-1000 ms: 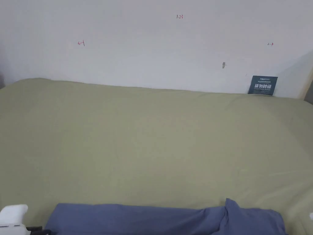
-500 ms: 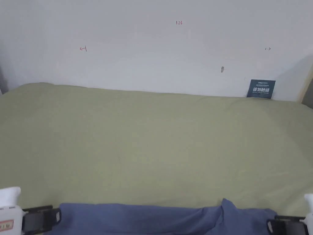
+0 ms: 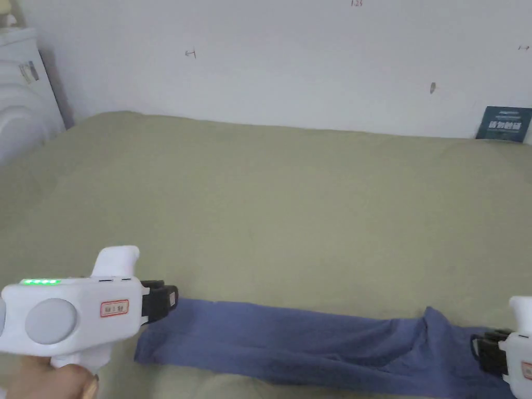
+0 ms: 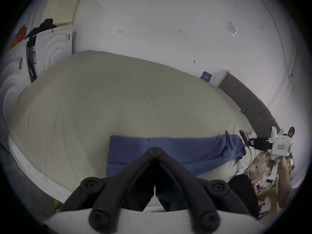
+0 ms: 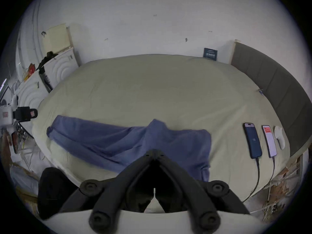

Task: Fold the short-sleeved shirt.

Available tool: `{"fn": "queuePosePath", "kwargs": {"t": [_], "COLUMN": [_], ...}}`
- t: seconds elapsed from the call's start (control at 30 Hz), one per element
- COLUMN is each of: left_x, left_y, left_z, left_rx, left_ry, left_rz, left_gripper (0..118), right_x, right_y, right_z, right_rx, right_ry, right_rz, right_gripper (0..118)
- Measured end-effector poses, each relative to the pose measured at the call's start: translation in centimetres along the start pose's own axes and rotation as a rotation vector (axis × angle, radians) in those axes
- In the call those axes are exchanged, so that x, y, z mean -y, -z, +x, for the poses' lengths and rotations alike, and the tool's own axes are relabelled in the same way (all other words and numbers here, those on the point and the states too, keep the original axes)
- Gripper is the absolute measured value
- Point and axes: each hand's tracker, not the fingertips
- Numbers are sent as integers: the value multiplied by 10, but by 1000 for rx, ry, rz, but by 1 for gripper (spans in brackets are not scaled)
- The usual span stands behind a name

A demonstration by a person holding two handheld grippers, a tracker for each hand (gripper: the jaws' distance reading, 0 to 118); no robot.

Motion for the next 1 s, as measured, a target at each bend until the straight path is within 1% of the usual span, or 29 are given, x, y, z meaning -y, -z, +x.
{"fn": "queuePosePath", "kwargs": {"t": [0.07,0.1,0.23,0.27,0.3,0.33,0.37,0.4,0.47,0.6,0.63,0.7,0.73,0.83,0.87,0.9,0.93,0.97,1.0], "left_x": [0,-1,-12,-15,-18,-18,-18,-16,-10,9,12,17,18,25,28,29,30,31,33], "left_y": [8,12,36,41,47,51,55,62,72,94,100,98,98,113,116,127,133,137,141], "left_z": [-14,-26,-72,-82,-93,-100,-105,-113,-133,-145,-145,-141,-140,-138,-134,-146,-149,-146,-146], "left_rx": [-11,5,161,185,217,223,221,240,281,247,285,344,372,549,563,529,486,391,305], "left_ry": [3,-22,-221,-245,-251,-262,-259,-277,-341,-479,-488,-470,-487,-641,-641,-612,-569,-531,-509], "left_rz": [-15,-44,-202,-230,-253,-253,-230,-230,-207,-264,-274,-184,-159,-208,-213,-204,-198,-217,-255], "left_gripper": [0,0,1,11,34,70,100,100,115,114,113,114,114,109,98,81,53,12,12], "right_x": [3,4,3,2,2,0,-1,-1,-2,-5,-5,-6,-6,-6,-6,-5,-5,-5,-5], "right_y": [3,4,3,3,4,6,7,7,8,8,9,12,14,18,19,19,19,19,19], "right_z": [-6,-7,-10,-10,-9,-9,-9,-9,-9,-5,-4,-2,0,2,1,1,0,-1,-1], "right_rx": [-10,-10,-37,-51,-63,-65,-66,-65,-67,-79,-80,-75,-79,-98,-101,-103,-103,-103,-106], "right_ry": [-26,-25,-11,-5,0,0,-2,-7,-14,-22,-24,-15,-4,31,34,34,34,33,32], "right_rz": [-16,-18,-25,-23,-24,-28,-30,-28,-28,-27,-28,-32,-34,-37,-38,-38,-38,-39,-41], "right_gripper": [0,0,0,0,0,0,0,0,0,0,0,0,0,0,0,0,0,0,0]}}
